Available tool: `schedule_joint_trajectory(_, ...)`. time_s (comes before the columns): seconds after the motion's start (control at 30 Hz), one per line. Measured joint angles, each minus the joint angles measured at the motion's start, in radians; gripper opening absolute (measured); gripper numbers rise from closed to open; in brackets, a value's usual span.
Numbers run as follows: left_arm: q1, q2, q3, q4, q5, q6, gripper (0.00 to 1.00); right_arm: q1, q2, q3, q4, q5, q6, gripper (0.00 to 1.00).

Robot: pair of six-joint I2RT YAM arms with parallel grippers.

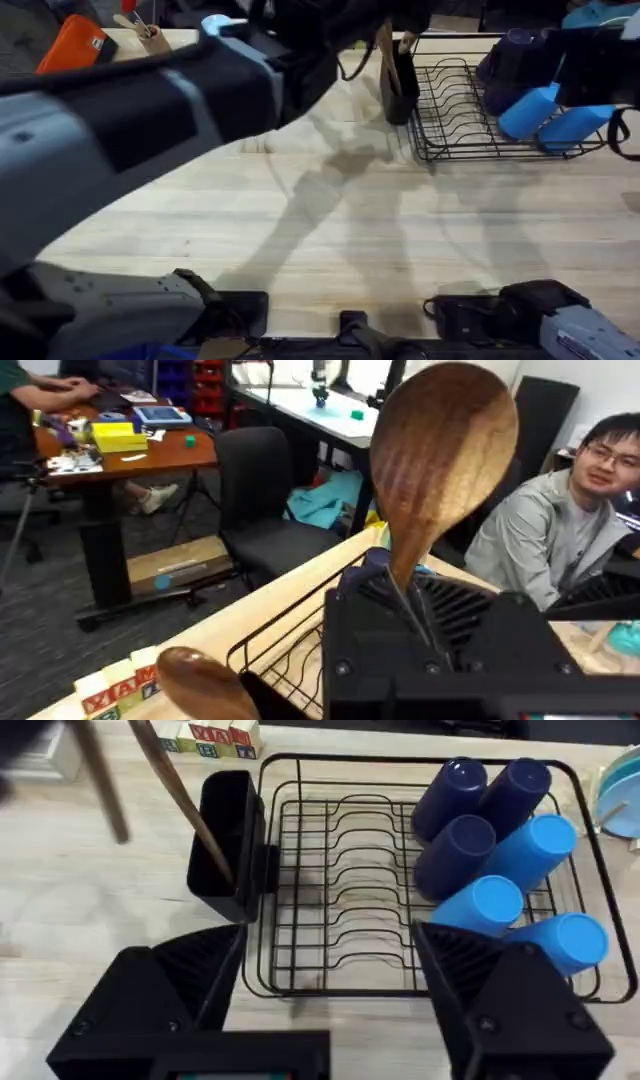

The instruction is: Pick up the spoon on the table one by one and put them onto the rack

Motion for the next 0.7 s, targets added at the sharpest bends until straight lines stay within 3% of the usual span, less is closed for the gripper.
schedule_joint_trajectory(0.3,-0.008,0.108,0.0,0.156,0.014,0.006,0.044,0.0,0.0,0.0,0.0,0.0,0.0,0.992)
schedule_joint_trajectory(0.7,-0.008,0.187,0.0,0.185,0.042,0.008,0.044,0.0,0.0,0.0,0.0,0.0,0.0,0.992)
